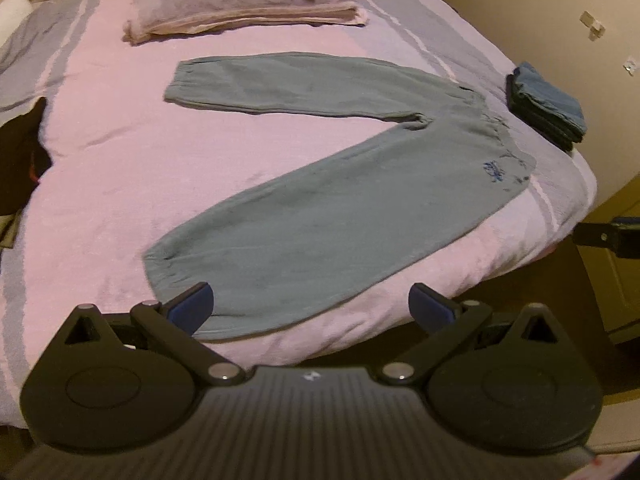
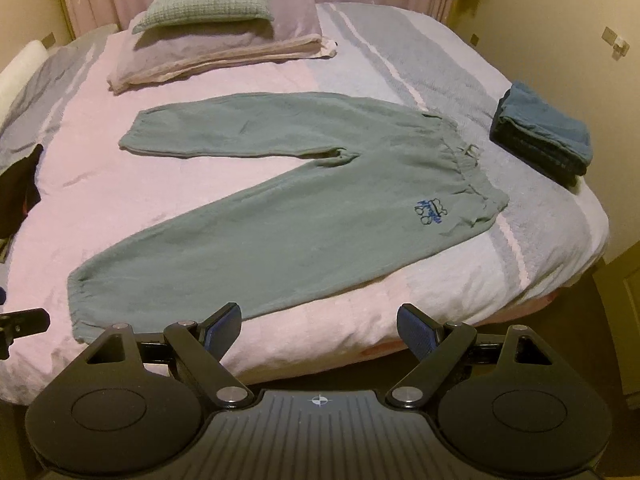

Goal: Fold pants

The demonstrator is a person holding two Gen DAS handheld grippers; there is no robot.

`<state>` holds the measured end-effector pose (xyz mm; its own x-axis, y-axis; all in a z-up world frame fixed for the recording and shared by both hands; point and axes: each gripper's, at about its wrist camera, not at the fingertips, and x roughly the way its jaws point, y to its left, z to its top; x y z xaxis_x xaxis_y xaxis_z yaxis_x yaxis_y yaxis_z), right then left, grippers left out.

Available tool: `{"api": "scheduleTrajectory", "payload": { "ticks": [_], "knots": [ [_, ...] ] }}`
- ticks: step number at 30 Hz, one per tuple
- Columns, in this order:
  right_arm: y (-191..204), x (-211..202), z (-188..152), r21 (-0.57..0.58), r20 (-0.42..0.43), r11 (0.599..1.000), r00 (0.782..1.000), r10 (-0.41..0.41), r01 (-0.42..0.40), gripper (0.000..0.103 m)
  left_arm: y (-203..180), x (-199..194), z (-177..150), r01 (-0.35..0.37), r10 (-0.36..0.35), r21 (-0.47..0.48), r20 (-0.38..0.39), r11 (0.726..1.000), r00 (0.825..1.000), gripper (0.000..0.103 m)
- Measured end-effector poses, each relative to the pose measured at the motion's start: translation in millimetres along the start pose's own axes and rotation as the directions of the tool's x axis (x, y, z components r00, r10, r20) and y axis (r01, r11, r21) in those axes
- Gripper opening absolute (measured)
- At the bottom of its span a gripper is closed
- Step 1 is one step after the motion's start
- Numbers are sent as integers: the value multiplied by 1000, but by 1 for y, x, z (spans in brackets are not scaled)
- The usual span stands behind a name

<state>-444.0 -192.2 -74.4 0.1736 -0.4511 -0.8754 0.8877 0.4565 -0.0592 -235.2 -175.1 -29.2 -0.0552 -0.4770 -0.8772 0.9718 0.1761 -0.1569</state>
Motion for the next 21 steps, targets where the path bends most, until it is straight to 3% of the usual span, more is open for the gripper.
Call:
{"api": "scheduleTrajectory", "payload": {
  "ticks": [11,21],
  "knots": [
    [-30,9,3,30,-21,999,999,-35,36,82,-34,21,12,32,-29,91,-33,995,999,102],
    [-26,16,4,53,-37,997,998,-49,51,82,-21,29,24,41,-36,118,-45,992,998,102]
  ]
}}
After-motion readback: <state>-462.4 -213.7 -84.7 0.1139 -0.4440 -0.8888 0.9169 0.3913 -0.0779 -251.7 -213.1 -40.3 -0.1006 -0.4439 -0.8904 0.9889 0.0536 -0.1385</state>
